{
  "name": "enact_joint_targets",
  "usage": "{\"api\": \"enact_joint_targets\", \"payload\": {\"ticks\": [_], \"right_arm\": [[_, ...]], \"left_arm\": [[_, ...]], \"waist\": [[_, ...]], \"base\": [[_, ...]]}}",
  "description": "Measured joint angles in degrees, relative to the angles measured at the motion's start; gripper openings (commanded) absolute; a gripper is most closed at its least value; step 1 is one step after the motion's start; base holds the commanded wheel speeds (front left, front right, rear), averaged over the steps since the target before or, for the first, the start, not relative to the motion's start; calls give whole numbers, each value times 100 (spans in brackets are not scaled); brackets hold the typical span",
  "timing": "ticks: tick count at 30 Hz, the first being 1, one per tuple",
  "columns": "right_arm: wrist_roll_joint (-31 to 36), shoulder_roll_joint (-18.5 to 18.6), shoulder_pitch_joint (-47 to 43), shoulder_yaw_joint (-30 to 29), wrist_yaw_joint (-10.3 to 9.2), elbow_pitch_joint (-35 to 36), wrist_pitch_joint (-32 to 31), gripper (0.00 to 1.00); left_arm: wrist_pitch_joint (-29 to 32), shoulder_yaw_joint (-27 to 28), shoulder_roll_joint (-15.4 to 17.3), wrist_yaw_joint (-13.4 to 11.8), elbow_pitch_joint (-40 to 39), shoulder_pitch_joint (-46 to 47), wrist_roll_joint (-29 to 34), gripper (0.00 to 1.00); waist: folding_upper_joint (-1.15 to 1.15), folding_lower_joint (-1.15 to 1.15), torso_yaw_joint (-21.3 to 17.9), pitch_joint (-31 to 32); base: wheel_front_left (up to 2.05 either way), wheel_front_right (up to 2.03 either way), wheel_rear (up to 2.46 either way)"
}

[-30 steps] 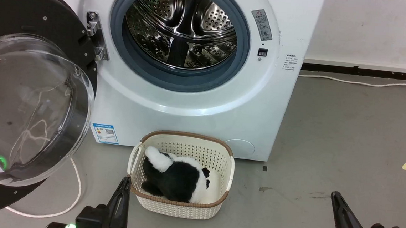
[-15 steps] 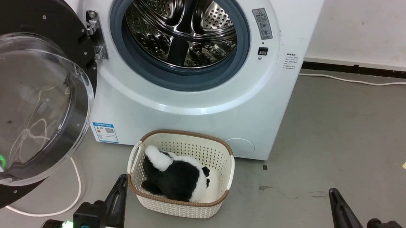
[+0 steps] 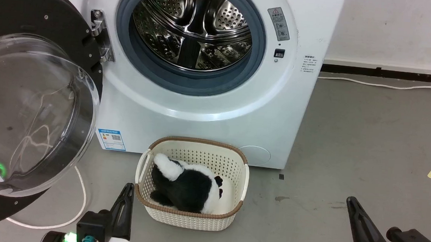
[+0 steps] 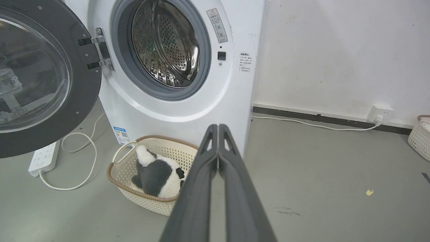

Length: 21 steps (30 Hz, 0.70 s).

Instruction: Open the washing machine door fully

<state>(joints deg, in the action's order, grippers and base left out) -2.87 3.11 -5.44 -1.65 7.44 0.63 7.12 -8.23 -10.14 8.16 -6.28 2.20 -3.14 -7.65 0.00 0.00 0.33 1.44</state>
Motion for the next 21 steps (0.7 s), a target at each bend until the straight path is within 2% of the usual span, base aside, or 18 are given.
{"api": "enact_joint_targets", "payload": {"ticks": [21], "right_arm": [[78,0,118,35,0,-9,-157,0]], "left_arm": [[218,244,-132,160,-47,86,201,0]], "waist": [[0,0,-9,-37]], "base": [[0,0,0]]}}
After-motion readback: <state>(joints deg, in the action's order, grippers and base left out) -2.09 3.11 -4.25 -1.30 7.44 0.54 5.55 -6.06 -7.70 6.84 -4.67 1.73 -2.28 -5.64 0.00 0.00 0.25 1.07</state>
